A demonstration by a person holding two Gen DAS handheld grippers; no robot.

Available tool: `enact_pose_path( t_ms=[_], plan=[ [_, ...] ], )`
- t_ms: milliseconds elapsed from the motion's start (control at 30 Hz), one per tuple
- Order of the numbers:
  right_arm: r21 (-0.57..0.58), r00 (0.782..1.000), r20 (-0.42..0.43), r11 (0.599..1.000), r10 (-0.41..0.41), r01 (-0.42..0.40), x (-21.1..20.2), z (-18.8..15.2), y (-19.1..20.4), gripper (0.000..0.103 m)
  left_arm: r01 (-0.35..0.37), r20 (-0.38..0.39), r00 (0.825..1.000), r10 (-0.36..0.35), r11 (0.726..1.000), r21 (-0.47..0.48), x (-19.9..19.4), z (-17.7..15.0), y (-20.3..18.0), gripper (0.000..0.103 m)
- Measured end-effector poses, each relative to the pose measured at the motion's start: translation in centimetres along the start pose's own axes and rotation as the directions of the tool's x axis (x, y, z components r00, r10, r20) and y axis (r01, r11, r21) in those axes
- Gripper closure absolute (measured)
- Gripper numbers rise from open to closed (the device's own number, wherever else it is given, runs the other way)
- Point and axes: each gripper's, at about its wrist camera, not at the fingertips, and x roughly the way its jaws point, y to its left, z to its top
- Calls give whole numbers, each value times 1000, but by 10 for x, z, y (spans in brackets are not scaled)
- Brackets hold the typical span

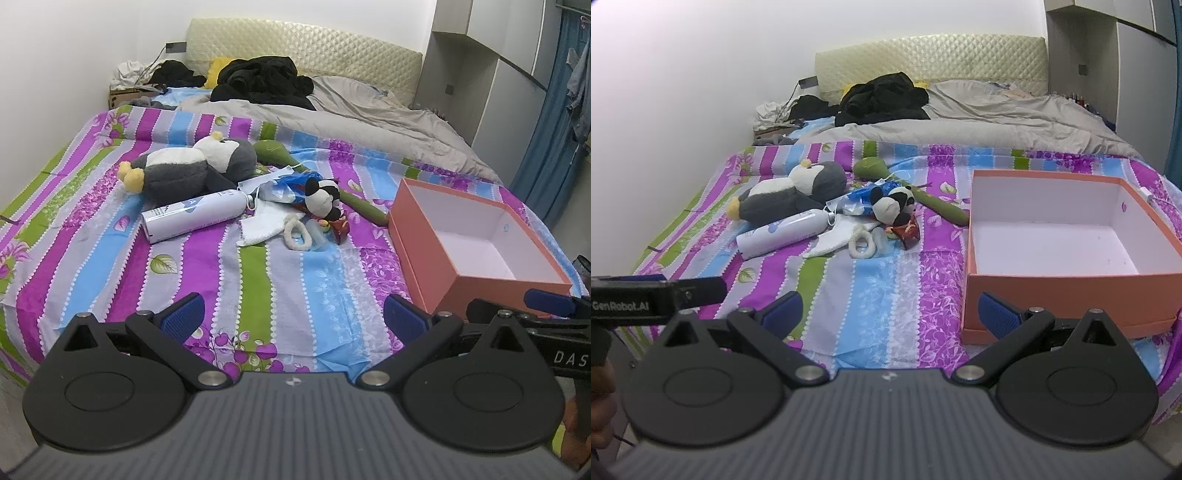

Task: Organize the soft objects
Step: 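Move both tools toward the pile of items on the bed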

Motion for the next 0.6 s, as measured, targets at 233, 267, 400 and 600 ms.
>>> enact_pose_path(
  t_ms=[233,267,400,600],
  plan=[
    [40,1000,-15,999,8,-7,12,-7,-8,0,5,-13,1000,-5,1000,-10,11,-4,-1,0],
    [55,1000,-25,998,9,-8,16,-7,-11,0,6,-16,1000,-6,1000,-11,13,-5,-1,0],
    [74,1000,-24,997,9,-7,22,-7,-17,0,5,-29,1000,-5,1000,-1,21,-7,-2,0],
    [44,1000,-21,999,11,-10,20,-7,-14,0,2,-32,999,-3,1000,-8,25,-6,0,0]
  ],
)
